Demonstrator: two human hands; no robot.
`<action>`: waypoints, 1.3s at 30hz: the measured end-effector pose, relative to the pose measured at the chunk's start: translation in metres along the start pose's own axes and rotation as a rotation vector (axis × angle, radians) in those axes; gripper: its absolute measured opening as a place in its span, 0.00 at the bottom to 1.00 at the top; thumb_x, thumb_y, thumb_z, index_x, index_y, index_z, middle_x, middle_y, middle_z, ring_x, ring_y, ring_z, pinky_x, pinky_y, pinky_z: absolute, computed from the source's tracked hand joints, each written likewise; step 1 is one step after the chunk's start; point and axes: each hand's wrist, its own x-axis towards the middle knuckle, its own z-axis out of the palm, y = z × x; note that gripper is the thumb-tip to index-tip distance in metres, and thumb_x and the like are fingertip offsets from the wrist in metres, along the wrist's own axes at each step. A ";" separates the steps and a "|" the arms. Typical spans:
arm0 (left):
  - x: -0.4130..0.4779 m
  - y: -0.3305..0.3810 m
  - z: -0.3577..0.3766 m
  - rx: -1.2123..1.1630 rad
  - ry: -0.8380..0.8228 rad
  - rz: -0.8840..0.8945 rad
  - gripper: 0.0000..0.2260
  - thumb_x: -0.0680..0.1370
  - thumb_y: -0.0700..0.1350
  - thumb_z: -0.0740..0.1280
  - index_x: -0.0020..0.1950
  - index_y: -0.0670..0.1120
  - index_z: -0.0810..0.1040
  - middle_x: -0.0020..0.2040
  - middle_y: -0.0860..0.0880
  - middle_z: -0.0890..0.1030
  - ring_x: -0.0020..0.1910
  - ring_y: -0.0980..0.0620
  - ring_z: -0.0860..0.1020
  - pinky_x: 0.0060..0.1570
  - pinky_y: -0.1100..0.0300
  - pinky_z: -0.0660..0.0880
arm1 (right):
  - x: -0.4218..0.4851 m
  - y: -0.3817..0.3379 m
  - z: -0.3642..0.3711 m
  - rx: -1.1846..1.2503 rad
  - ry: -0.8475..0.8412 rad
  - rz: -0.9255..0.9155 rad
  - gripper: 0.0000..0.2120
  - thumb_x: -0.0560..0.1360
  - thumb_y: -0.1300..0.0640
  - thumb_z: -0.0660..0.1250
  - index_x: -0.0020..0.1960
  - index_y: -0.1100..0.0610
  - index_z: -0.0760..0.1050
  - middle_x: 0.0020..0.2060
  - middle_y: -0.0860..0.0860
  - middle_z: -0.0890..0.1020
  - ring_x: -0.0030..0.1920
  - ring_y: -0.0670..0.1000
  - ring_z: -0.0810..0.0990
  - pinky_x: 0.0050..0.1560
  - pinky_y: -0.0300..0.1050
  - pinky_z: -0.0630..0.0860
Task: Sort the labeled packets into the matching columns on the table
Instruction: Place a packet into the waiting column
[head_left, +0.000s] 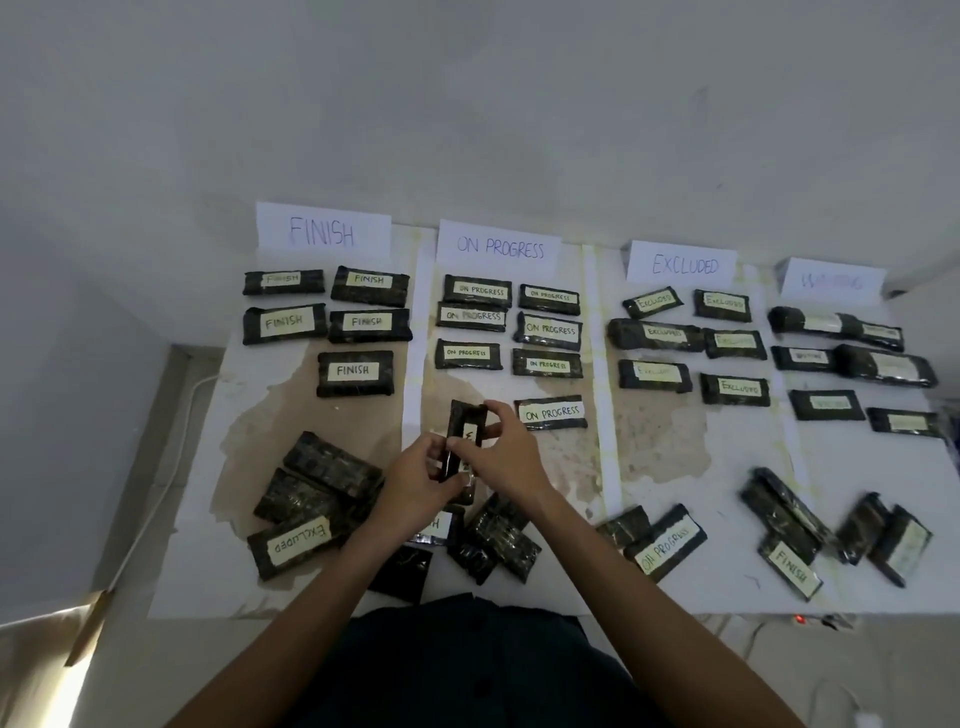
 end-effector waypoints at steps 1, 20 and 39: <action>0.000 0.003 0.004 0.015 -0.016 0.009 0.12 0.71 0.43 0.72 0.50 0.51 0.73 0.45 0.55 0.76 0.43 0.58 0.76 0.36 0.67 0.70 | -0.001 0.001 -0.005 -0.009 0.002 0.001 0.34 0.70 0.49 0.73 0.71 0.53 0.64 0.52 0.48 0.75 0.53 0.47 0.74 0.49 0.39 0.70; 0.044 0.105 0.170 0.666 -0.292 0.473 0.21 0.77 0.48 0.63 0.69 0.48 0.66 0.64 0.48 0.71 0.63 0.47 0.69 0.59 0.53 0.70 | -0.013 0.123 -0.231 -0.475 0.151 -0.206 0.31 0.63 0.66 0.72 0.65 0.57 0.71 0.56 0.54 0.75 0.55 0.56 0.77 0.52 0.44 0.74; 0.133 0.150 0.420 0.770 -0.463 0.463 0.19 0.76 0.41 0.62 0.67 0.45 0.69 0.67 0.45 0.69 0.64 0.44 0.67 0.61 0.50 0.69 | 0.067 0.309 -0.469 -0.844 0.159 -0.219 0.29 0.61 0.75 0.64 0.60 0.59 0.76 0.57 0.58 0.79 0.57 0.63 0.76 0.57 0.58 0.71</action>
